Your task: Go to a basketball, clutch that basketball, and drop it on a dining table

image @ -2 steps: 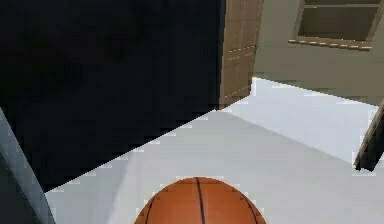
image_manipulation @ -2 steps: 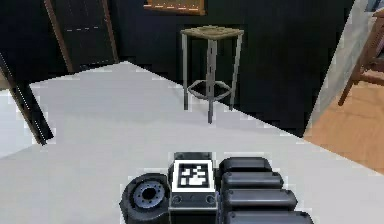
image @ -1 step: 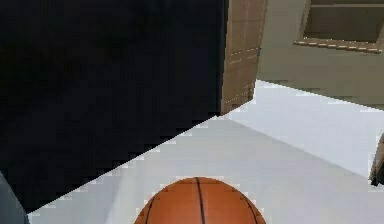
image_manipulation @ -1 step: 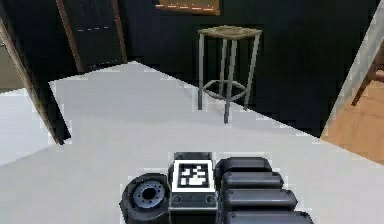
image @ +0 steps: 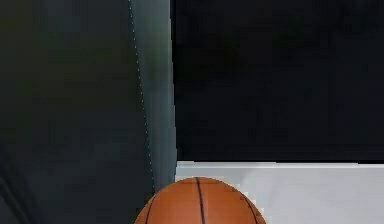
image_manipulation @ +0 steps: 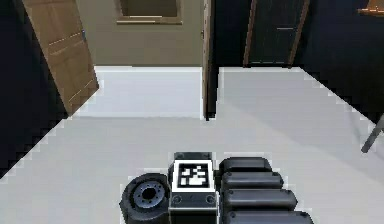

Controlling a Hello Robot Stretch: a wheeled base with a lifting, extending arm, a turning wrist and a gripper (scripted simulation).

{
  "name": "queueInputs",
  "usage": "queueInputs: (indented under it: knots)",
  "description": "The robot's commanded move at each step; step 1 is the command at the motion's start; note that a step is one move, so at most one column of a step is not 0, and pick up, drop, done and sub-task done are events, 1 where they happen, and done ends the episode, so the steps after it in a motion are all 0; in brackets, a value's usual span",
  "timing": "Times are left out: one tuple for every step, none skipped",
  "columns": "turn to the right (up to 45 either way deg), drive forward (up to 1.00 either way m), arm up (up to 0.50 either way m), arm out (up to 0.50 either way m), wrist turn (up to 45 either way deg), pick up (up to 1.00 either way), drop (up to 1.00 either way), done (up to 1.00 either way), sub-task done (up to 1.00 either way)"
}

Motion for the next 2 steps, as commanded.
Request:
queueInputs:
  knots:
    - [-45.0, 0.0, 0.0, 0.0, 0.0, 0.0, 0.0, 0.0, 0.0]
    - [-45.0, 0.0, 0.0, 0.0, 0.0, 0.0, 0.0, 0.0, 0.0]
